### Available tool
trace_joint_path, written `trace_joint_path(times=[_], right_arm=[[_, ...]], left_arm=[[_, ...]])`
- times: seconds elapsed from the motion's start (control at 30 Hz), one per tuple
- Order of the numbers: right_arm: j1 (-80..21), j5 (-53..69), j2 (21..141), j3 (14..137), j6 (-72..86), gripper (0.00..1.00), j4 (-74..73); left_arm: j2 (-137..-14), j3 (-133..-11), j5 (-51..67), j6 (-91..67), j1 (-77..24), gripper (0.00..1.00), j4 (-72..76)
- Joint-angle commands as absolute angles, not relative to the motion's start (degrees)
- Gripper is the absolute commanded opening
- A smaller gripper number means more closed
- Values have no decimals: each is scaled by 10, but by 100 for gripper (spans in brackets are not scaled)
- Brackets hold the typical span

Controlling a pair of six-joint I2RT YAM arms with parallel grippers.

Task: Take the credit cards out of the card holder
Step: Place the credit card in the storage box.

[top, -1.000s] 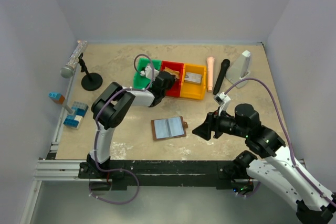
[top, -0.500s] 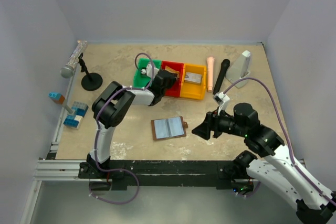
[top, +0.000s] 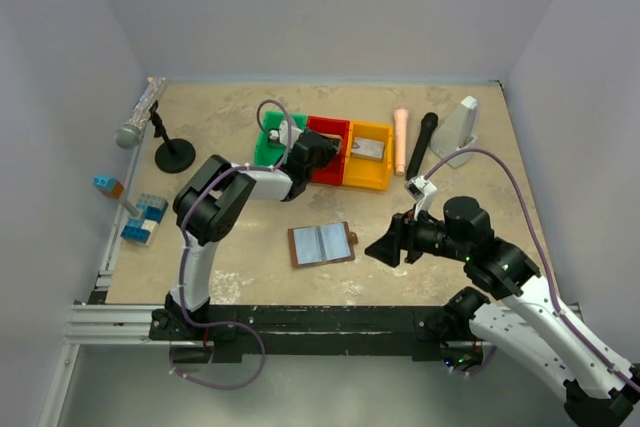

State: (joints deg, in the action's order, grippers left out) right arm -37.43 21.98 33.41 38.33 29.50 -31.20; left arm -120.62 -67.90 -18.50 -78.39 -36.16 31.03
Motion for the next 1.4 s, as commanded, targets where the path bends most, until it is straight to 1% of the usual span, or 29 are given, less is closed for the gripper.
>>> trace_joint_path(times=[0.0, 0.27, 0.33, 0.4, 0.43, 0.47, 0.5, 0.7, 0.93, 1.03, 1.13, 1.27, 1.37], right_arm=[[-373, 218, 333, 386, 292, 67, -289], [-373, 214, 333, 385, 292, 67, -289], [-373, 211, 334, 386, 290, 67, -289], [-372, 210, 335, 384, 290, 67, -287], [-373, 210, 336, 382, 290, 67, -286], [-373, 210, 337, 382, 290, 67, -285], [-373, 210, 338, 381, 291, 67, -283], [-372, 208, 346, 380, 291, 67, -279], [-372, 210, 357, 382, 287, 67, -278], [-373, 210, 359, 386, 289, 67, -282], [-372, 207, 361, 391, 288, 67, -284], [-372, 210, 372, 403, 284, 67, -285], [-372, 211, 380, 407, 282, 67, -284]], left_arm=[[-1184, -657, -184, -786, -347, 30, 275], [-1153, -640, -171, -756, -345, 30, 284], [-1144, -635, -168, -738, -347, 27, 284], [-1131, -636, -168, -716, -346, 19, 266], [-1126, -641, -174, -704, -349, 14, 238], [-1122, -644, -181, -694, -349, 5, 218], [-1117, -649, -189, -675, -352, 0, 198], [-1119, -707, -250, -580, -369, 0, 77], [-1152, -767, -243, -515, -371, 0, 51], [-1170, -806, -241, -514, -371, 0, 5], [-1170, -816, -223, -527, -371, 0, -31], [-1191, -865, -193, -553, -369, 0, -123], [-1197, -873, -177, -562, -368, 0, -141]])
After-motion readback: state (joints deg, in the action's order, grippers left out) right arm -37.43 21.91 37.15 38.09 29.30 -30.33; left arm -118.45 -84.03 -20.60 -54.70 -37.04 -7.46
